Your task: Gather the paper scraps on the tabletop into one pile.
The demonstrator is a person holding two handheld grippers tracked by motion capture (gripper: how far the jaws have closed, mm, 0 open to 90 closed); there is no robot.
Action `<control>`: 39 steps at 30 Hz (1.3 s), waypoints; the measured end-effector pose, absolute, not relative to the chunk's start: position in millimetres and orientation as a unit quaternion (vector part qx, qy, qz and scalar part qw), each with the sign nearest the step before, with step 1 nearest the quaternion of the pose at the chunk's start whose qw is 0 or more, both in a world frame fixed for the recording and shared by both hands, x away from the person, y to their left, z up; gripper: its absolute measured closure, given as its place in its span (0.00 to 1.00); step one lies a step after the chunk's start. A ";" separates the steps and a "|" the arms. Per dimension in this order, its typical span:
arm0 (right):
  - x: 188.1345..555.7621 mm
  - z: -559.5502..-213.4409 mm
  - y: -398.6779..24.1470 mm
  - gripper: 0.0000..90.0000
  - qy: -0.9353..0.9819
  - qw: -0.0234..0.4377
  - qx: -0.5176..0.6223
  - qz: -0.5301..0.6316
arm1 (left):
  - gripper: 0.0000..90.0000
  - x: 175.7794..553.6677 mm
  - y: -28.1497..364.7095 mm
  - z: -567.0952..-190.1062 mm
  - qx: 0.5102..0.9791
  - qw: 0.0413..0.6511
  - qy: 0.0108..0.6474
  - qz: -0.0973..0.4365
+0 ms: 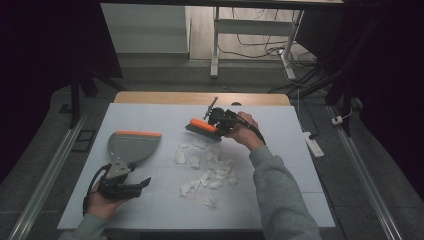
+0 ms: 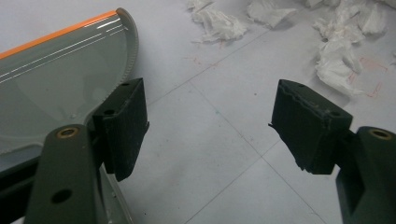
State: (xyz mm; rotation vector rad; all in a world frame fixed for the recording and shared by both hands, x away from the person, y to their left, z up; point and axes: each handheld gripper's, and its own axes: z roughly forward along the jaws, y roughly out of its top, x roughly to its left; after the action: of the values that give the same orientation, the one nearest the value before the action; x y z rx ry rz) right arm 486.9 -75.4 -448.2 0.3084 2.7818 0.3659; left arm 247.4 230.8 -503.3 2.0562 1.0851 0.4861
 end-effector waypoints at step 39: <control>418.2 -404.8 -114.1 0.79 0.979 0.118 0.094 0.140 | 0.31 246.0 228.6 -501.7 0.805 0.372 0.421 0.193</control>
State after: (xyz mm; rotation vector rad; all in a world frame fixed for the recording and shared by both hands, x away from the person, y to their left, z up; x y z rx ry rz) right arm 418.2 -114.1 -404.8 0.2744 2.8631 0.4094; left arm 246.0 228.6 -501.7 2.0631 1.0784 0.4945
